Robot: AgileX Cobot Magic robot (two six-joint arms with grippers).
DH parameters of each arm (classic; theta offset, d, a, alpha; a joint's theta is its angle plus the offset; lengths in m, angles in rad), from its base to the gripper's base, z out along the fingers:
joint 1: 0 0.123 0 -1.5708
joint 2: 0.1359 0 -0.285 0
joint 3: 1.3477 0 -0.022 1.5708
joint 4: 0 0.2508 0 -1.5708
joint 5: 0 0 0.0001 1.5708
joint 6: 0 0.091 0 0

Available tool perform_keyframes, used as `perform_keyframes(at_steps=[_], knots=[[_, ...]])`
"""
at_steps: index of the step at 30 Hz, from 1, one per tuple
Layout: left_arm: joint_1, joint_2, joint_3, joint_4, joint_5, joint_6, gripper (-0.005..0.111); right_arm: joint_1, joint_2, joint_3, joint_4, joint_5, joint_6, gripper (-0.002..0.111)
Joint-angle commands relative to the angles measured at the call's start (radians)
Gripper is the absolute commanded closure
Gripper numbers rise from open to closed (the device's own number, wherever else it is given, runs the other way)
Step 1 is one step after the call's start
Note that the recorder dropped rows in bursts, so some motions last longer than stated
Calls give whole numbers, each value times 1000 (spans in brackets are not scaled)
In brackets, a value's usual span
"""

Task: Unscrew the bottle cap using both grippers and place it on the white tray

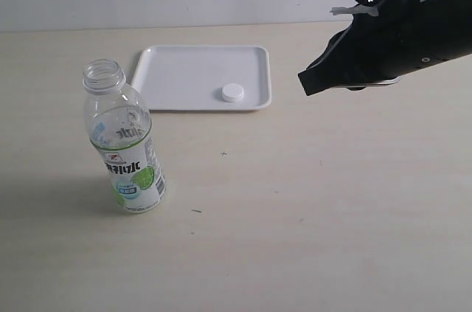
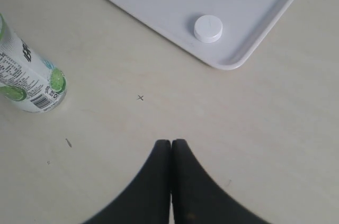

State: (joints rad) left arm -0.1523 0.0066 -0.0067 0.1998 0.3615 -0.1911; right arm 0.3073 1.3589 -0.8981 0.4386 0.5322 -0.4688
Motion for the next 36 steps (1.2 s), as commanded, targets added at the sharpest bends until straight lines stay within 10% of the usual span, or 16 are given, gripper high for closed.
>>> perform_keyframes(at_steps=[1,36], knots=[[3,-7,7,-4,-13,-11,107,-4,-7,2,3,-10,3,108],[3,-7,7,-4,2,-7,107,-4,-7,7,5,-35,3,108]])
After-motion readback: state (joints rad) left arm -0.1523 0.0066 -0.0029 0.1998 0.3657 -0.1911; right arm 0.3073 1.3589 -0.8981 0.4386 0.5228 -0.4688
